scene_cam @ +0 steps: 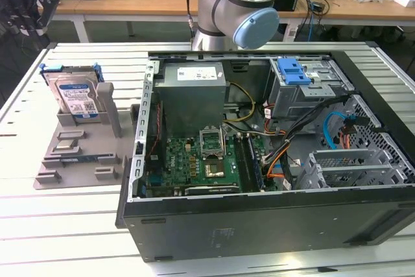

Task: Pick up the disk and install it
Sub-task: 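Pick up the disk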

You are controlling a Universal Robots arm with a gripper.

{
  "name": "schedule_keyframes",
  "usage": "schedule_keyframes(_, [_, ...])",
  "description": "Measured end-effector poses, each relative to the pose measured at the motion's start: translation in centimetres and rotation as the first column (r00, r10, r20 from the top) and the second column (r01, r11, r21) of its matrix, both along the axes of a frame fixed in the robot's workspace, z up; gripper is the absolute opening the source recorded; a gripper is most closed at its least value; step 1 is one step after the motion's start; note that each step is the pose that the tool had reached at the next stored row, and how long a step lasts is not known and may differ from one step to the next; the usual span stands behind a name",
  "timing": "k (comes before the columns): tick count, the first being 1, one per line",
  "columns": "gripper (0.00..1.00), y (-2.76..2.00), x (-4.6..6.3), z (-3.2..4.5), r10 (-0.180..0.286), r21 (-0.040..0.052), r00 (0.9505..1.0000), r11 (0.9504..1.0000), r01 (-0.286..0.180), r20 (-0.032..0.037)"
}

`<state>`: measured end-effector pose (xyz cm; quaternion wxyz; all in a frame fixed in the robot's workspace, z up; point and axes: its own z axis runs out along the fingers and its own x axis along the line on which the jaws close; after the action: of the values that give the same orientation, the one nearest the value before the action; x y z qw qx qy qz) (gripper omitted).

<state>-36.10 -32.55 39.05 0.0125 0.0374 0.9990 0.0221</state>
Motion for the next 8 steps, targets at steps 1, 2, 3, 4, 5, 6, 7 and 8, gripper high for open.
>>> schedule_keyframes(1, [0.11,0.00,-0.01,0.00,0.000,0.0000,1.0000,1.0000,0.000,0.0000])
schedule_keyframes(2, [0.11,0.00,-0.01,0.00,0.000,0.0000,1.0000,1.0000,0.000,0.0000])
schedule_keyframes(3, [0.11,0.00,-0.02,0.00,0.000,0.0000,1.0000,1.0000,0.000,0.0000])
schedule_keyframes(4, [0.11,0.00,-0.02,0.00,0.000,0.0001,1.0000,1.0000,0.000,0.0000])
schedule_keyframes(5, [0.11,0.00,-0.03,0.00,0.007,0.0000,1.0000,1.0000,-0.007,-0.0001])
schedule_keyframes(6, [0.11,0.01,-0.03,0.01,0.026,0.0000,0.9997,0.9997,-0.026,-0.0002])
schedule_keyframes(7, [0.11,0.00,-0.04,0.01,0.051,0.0000,0.9987,0.9987,-0.051,-0.0001])
schedule_keyframes(8, [0.11,0.00,-0.03,0.00,0.070,0.0000,0.9975,0.9975,-0.070,-0.0001])
